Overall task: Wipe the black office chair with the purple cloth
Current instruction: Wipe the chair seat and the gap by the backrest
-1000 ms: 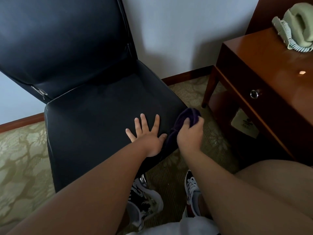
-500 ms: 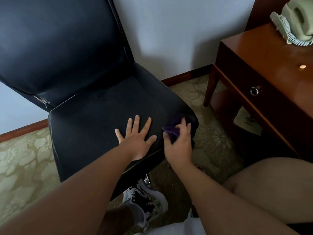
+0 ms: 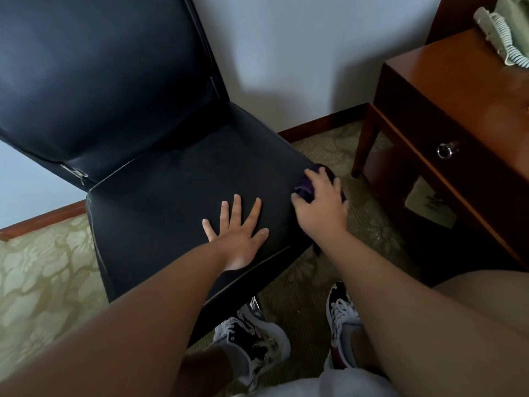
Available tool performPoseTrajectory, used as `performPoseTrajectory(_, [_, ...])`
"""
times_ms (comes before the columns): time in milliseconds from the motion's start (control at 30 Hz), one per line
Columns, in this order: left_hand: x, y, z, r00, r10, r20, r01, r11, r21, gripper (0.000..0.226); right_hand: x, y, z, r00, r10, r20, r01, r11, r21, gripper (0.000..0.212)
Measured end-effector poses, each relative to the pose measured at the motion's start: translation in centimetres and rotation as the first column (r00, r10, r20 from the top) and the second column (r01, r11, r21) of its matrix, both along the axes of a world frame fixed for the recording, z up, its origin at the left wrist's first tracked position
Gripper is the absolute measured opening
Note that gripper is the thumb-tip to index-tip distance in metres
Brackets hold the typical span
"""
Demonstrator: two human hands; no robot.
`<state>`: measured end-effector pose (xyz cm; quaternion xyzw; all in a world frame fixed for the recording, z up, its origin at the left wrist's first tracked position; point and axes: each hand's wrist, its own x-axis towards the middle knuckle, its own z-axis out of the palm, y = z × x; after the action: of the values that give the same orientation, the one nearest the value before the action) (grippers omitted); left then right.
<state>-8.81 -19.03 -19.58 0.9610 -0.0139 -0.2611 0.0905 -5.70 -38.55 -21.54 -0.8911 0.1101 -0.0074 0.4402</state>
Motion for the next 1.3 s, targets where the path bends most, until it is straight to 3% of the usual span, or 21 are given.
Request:
performPoseTrajectory(67, [0.0,-0.1,-0.1,1.0,-0.003,0.001,0.003,1.0,0.007,0.065,-0.1,1.2,0.7,0.971,0.234,0.044,-0.224,0.961,-0.161,0.055])
performPoseTrajectory(133, [-0.1,-0.3,-0.1,1.0,-0.004,-0.001,0.004,0.999,0.031,0.065,-0.7,3.1,1.1,0.881,0.469,0.058,-0.449,0.869,-0.208,0.053])
performPoseTrajectory(233, [-0.2,-0.4,0.0,1.0,-0.003,-0.007,0.003,0.998,0.061,0.063,-1.8,4.6,0.8,0.844,0.528,0.089,-0.513,0.845,-0.15,0.053])
performPoseTrajectory(333, [-0.2,-0.5,0.2,1.0,0.003,0.001,-0.004,0.999,0.032,0.064,-1.5,3.3,0.4,0.889,0.434,0.147,-0.409,0.896,-0.17,0.056])
performPoseTrajectory(467, [-0.2,-0.5,0.5,1.0,0.017,0.001,-0.017,1.0,-0.007,0.063,0.5,-0.1,0.4,0.995,0.054,0.083,-0.055,0.998,0.005,0.055])
performPoseTrajectory(500, [-0.1,-0.6,0.5,1.0,0.019,-0.004,-0.019,1.0,-0.011,0.063,1.0,-1.0,0.4,0.998,-0.053,0.033,0.048,0.99,0.129,0.05])
performPoseTrajectory(567, [0.0,-0.9,0.5,1.0,0.024,-0.007,-0.024,1.0,-0.004,0.062,1.7,-2.3,0.5,0.971,-0.208,-0.114,0.237,0.87,0.431,0.039])
performPoseTrajectory(600, [0.1,-1.1,0.5,1.0,0.029,-0.005,-0.029,1.0,0.007,0.062,1.8,-2.6,0.5,0.958,-0.235,-0.166,0.288,0.801,0.526,0.034])
performPoseTrajectory(667, [0.3,-1.7,0.5,0.999,0.044,-0.001,-0.044,0.998,0.036,0.062,1.6,-2.4,0.6,0.955,-0.248,-0.164,0.297,0.765,0.572,0.032])
performPoseTrajectory(833, [1.4,-3.0,0.3,0.995,0.096,0.001,-0.096,0.995,0.041,0.062,-0.2,-0.6,-0.8,0.98,-0.196,-0.02,0.183,0.872,0.454,0.044])
performPoseTrajectory(1000, [2.7,-3.0,1.2,0.997,0.073,-0.021,-0.073,0.997,0.003,0.062,-2.7,1.0,-0.8,0.999,-0.051,0.009,0.039,0.857,0.515,0.042])
performPoseTrajectory(1133, [2.2,-1.0,2.5,0.999,-0.008,0.051,0.011,0.999,-0.049,0.06,-5.9,2.7,-1.1,0.991,0.112,0.078,-0.135,0.879,0.457,0.047])
performPoseTrajectory(1233, [0.7,1.5,2.5,0.992,0.019,0.122,-0.013,0.999,-0.049,0.064,-8.6,4.2,-1.8,0.956,0.256,0.147,-0.29,0.905,0.31,0.051])
performPoseTrajectory(1300, [-1.1,3.1,1.8,0.977,0.165,0.138,-0.171,0.985,0.037,0.078,-10.3,5.2,-2.3,0.892,0.412,0.187,-0.439,0.887,0.143,0.055])
